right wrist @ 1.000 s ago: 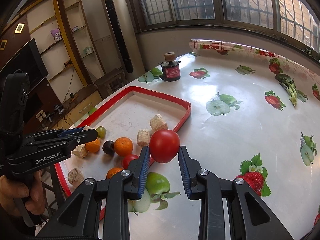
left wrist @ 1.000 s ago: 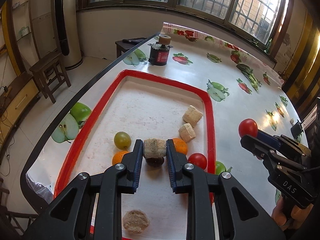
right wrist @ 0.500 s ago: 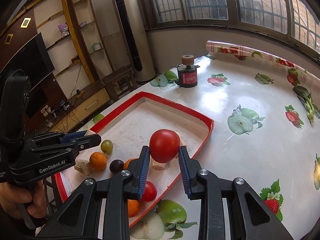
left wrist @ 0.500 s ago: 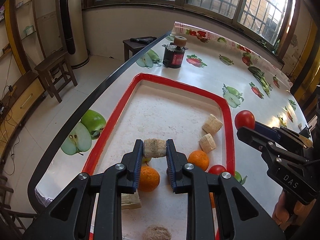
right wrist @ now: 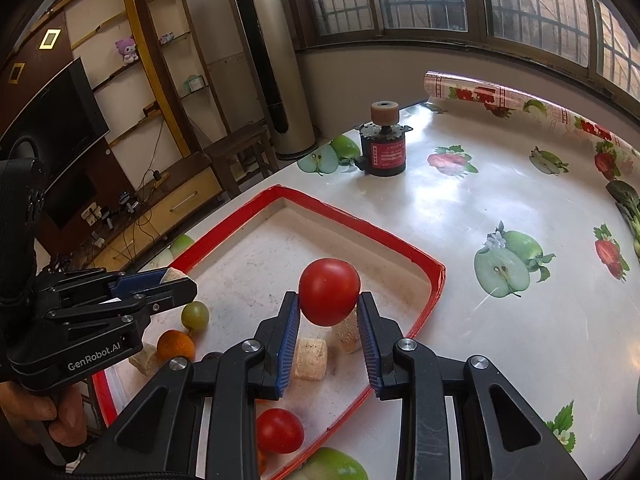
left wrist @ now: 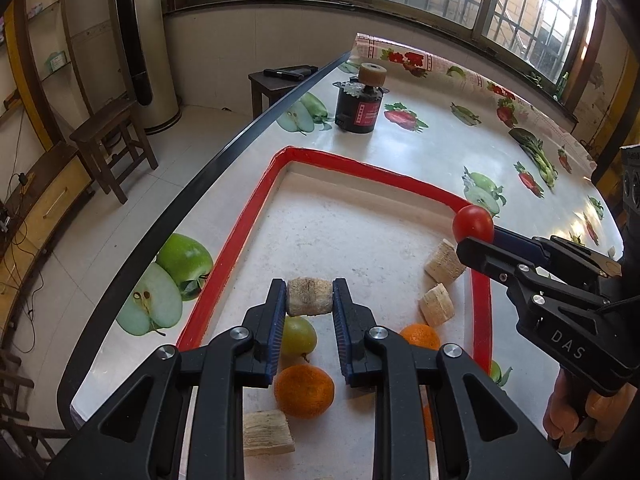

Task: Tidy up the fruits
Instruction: 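Carry the cob piece and tomato over the tray with both tools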

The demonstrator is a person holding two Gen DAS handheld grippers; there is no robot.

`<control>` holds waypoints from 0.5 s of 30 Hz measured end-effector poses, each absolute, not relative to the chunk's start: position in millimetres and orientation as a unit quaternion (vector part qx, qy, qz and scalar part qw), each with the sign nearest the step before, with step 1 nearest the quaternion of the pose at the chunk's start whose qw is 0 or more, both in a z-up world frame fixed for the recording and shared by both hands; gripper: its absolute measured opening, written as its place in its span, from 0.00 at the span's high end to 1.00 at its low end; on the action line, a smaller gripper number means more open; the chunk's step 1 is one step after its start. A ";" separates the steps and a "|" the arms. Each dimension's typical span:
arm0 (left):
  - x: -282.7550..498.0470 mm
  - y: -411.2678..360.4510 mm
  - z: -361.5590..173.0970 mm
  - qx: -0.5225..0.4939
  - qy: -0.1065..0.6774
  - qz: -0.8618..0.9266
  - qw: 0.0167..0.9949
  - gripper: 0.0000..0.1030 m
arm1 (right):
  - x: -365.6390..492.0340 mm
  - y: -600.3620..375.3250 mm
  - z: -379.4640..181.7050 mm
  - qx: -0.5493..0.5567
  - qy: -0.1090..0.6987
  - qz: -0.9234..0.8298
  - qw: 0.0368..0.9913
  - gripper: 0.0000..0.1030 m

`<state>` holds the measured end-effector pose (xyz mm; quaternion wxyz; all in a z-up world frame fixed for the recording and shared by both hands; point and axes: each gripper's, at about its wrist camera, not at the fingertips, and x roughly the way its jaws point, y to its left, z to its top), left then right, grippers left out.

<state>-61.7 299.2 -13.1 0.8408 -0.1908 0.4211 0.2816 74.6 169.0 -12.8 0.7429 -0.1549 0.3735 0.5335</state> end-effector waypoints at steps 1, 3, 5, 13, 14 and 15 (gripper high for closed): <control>-60.2 299.9 -13.7 -0.190 0.422 0.281 0.841 0.80 | 76.7 171.4 -14.6 -0.154 0.375 0.534 0.742 0.71; -56.5 301.4 -15.2 -0.189 0.425 0.280 0.840 0.80 | 79.9 175.4 -17.4 -0.154 0.378 0.534 0.740 0.71; -53.3 303.3 -17.0 -0.188 0.428 0.279 0.838 0.80 | 82.9 178.8 -20.1 -0.154 0.381 0.534 0.739 0.71; -39.6 311.2 -23.9 -0.190 0.440 0.278 0.833 0.80 | 94.9 190.3 -30.8 -0.158 0.392 0.532 0.734 0.71; -37.7 312.4 -25.7 -0.190 0.442 0.277 0.831 0.80 | 96.0 191.9 -31.9 -0.160 0.392 0.532 0.733 0.71; -35.6 313.5 -28.0 -0.191 0.445 0.277 0.830 0.80 | 97.0 193.3 -32.8 -0.163 0.392 0.531 0.734 0.71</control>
